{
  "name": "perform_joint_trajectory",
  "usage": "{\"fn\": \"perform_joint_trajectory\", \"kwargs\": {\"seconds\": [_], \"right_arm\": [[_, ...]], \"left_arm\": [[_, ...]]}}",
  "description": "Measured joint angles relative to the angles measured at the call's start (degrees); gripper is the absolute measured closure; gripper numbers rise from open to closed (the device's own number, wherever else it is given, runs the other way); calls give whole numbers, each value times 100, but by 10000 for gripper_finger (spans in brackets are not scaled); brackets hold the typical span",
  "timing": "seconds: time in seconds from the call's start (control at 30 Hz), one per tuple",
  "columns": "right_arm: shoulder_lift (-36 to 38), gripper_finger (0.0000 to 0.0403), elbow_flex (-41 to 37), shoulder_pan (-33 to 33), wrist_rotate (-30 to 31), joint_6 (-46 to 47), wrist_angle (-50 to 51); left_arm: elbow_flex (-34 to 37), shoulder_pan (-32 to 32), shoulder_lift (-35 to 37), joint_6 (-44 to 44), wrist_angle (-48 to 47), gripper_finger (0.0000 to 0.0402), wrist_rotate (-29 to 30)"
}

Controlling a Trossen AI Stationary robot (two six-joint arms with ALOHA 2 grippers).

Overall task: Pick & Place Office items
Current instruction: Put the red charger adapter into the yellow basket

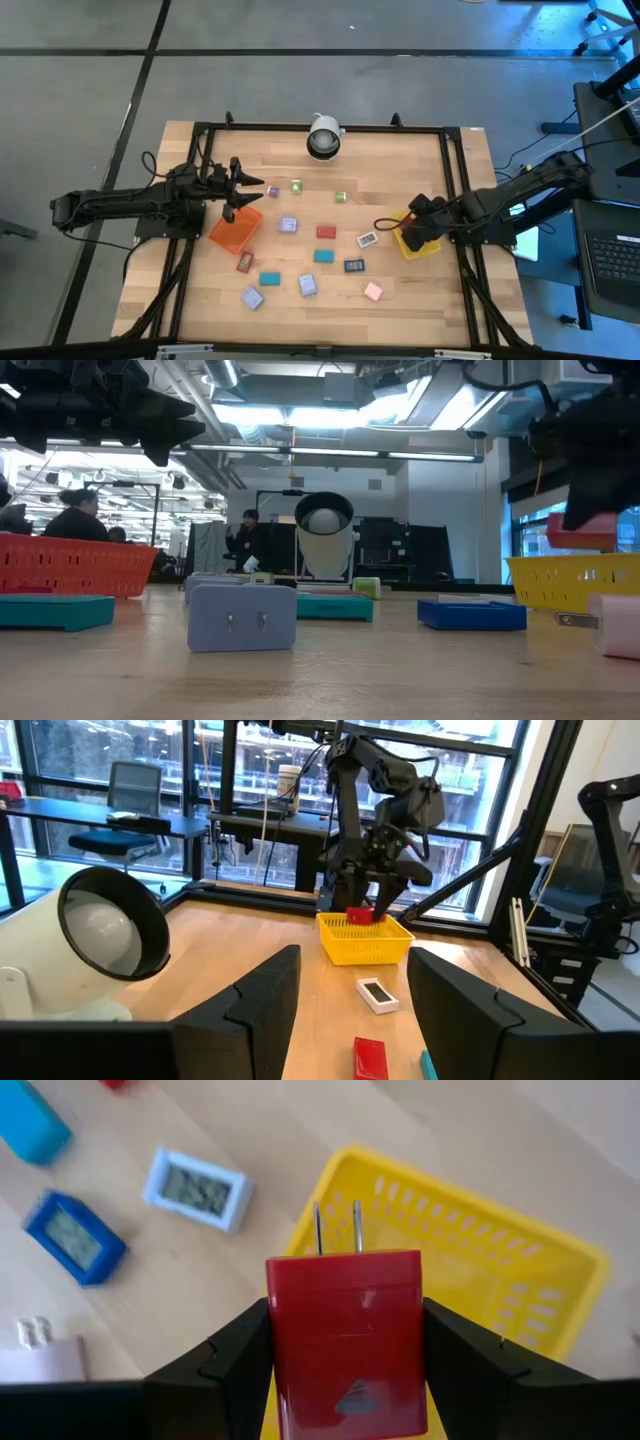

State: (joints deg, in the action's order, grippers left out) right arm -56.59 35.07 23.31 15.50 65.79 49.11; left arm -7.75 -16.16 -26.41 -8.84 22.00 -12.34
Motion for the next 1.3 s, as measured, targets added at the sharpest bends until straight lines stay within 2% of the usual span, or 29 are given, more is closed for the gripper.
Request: {"fn": "perform_joint_trajectory", "kwargs": {"seconds": [0.23,0.7,1.3], "right_arm": [[-442,191,-2,0,-314,-174,-28],[-939,191,-2,-4,-564,-198,-95],[-1825,191,0,-151,-1038,-733,-492]], "left_arm": [[0,0,0,2,2,219,0],[0,0,0,10,2,219,0],[-2,0,0,4,0,219,2]]}}
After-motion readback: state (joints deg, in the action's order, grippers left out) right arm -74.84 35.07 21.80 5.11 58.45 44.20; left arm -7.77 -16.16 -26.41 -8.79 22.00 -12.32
